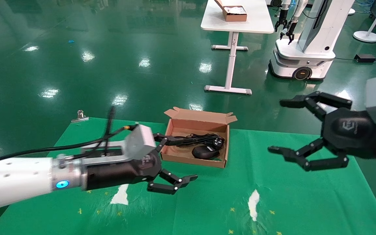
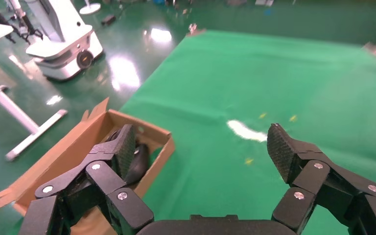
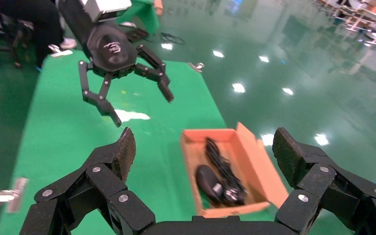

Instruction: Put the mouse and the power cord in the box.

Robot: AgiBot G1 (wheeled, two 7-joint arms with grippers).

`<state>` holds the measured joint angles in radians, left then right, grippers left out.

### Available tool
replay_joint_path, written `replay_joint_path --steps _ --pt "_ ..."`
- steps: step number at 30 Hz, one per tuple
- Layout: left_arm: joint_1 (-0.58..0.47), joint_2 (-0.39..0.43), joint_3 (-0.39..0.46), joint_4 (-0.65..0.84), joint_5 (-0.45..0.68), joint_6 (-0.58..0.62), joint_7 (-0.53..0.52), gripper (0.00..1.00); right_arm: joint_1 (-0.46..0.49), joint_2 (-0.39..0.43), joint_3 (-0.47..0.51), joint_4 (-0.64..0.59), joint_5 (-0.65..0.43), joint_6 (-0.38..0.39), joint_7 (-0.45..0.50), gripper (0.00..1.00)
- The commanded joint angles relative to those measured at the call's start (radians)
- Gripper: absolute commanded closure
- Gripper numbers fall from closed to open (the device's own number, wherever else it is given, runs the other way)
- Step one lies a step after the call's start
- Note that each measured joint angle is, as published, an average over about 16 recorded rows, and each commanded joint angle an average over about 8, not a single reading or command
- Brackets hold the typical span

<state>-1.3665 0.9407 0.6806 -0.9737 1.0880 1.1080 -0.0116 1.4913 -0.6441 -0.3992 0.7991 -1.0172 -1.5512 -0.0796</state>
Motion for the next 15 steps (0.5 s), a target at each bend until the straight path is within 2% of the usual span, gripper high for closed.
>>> replay_joint_path --steps 1,15 --pt "0.023 -0.026 -0.031 -0.024 -0.028 0.03 -0.014 0.0 -0.028 0.002 0.008 0.032 0.019 0.004 0.018 0.0" --pt "0.181 -0.204 -0.249 -0.193 -0.222 0.24 -0.109 0.0 -0.22 0.017 0.063 0.256 0.151 0.029 0.141 0.0"
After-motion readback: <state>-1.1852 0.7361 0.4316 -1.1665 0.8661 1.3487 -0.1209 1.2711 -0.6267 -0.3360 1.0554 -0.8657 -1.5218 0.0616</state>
